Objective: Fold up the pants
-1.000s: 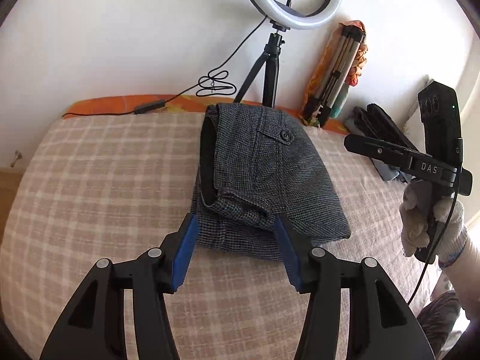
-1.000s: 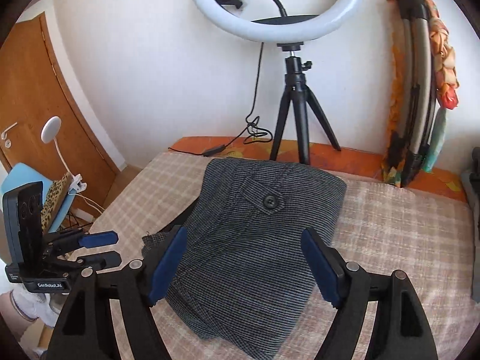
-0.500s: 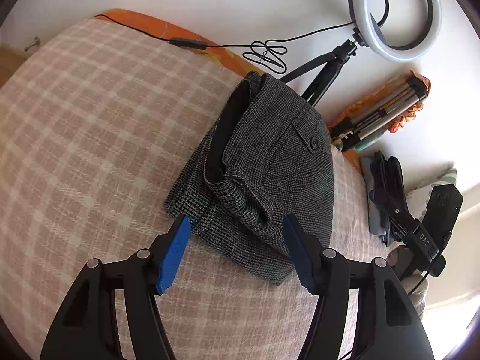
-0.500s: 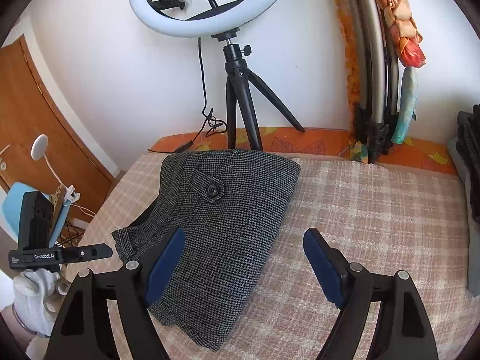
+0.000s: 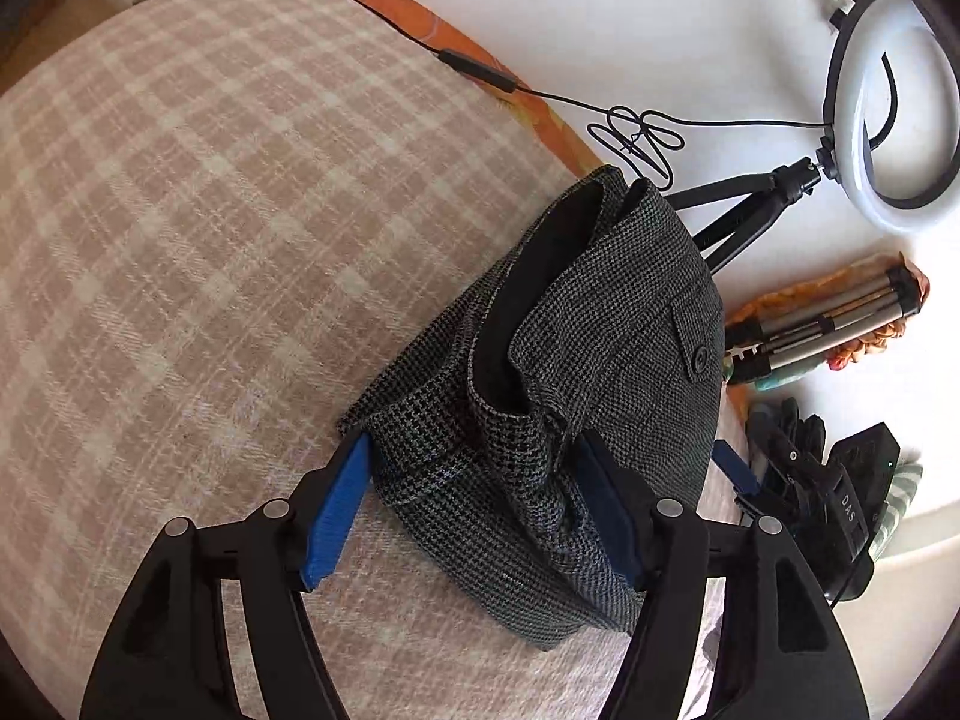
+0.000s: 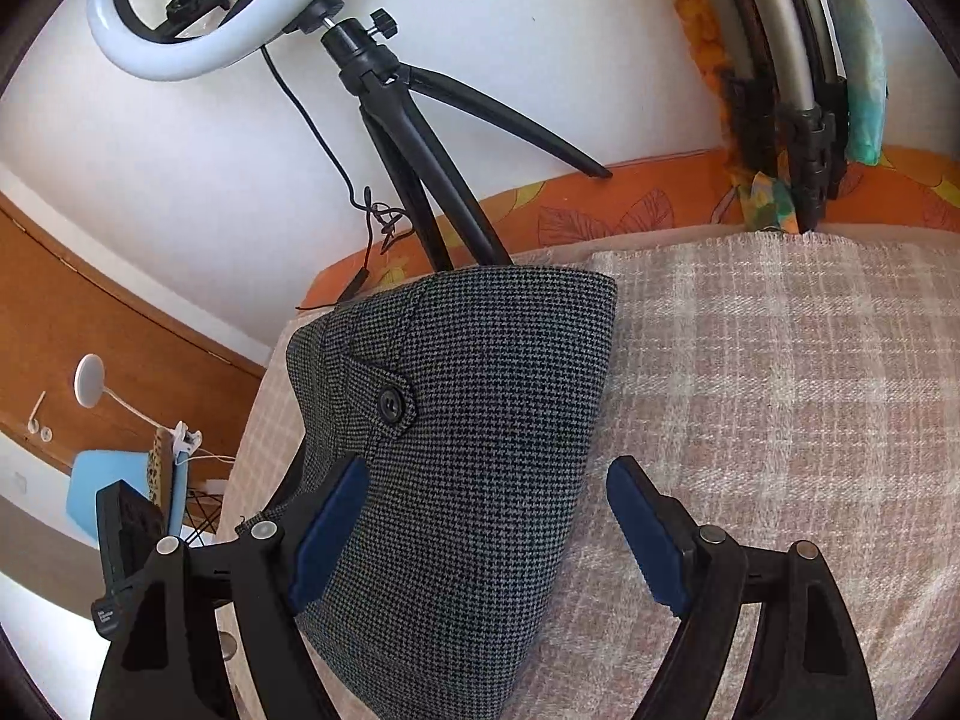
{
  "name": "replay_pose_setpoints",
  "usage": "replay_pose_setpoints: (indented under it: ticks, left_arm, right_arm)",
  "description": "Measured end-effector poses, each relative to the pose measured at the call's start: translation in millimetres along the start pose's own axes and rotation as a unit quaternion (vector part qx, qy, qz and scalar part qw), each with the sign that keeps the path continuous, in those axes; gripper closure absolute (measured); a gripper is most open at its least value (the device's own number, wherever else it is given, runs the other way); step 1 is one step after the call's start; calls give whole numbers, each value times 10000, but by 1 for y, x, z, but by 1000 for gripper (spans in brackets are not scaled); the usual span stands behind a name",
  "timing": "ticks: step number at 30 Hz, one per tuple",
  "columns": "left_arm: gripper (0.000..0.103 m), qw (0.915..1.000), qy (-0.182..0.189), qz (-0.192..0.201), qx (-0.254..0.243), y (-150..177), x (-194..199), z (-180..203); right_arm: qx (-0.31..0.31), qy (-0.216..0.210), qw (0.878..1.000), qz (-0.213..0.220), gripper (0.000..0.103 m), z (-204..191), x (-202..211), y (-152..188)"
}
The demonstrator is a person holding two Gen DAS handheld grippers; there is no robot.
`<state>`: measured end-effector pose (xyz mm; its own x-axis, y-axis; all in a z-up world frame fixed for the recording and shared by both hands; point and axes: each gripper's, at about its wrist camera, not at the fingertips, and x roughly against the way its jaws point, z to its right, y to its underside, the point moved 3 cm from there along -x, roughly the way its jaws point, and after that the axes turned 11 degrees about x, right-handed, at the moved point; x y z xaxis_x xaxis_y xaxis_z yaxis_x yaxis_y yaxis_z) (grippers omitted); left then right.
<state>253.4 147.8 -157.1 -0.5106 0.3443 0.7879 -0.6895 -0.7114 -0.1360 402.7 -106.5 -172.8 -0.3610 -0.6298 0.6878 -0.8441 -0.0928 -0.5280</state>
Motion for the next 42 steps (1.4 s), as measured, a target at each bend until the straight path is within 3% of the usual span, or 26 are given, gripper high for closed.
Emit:
replay_pose_setpoints:
  ticks: [5,15,19,21,23,25,28,33,42]
  left_arm:
    - [27,9995,153,263,49,1,6,4]
    - [26,9996,-72,273,76,-5,-16,2]
    - [26,9984,-207,380,-376,-3,-24,11]
    - [27,9972,-212,452,-556,-1,-29,14]
    - [31,9964,-207,532,-625,-1,-30,15]
    - [48,9959,-186,548,-695,-1,-31,18]
    - [66,9938,-204,551,-948,-1,-29,24]
    - [70,9873,-262,708,-1399,5,-20,36]
    - [72,9730,-288,1070,-2026,22,11,52]
  right_arm:
    - [-347,-213,9992,-25,19,18,-21,-6]
    - [-374,-409,9985,30,25,25,-38,-11]
    - [-407,-537,9977,46,25,20,-44,-15]
    - [-463,-601,9971,46,33,16,-48,-15]
    - [-447,-488,9978,65,40,10,-53,-18]
    - [-393,-469,9981,66,58,5,-54,-18]
    - [-214,-354,9991,86,70,-10,-53,-16]
    - [98,-97,9998,174,77,-38,-40,-15]
    - [661,307,9969,283,80,-87,-27,-11]
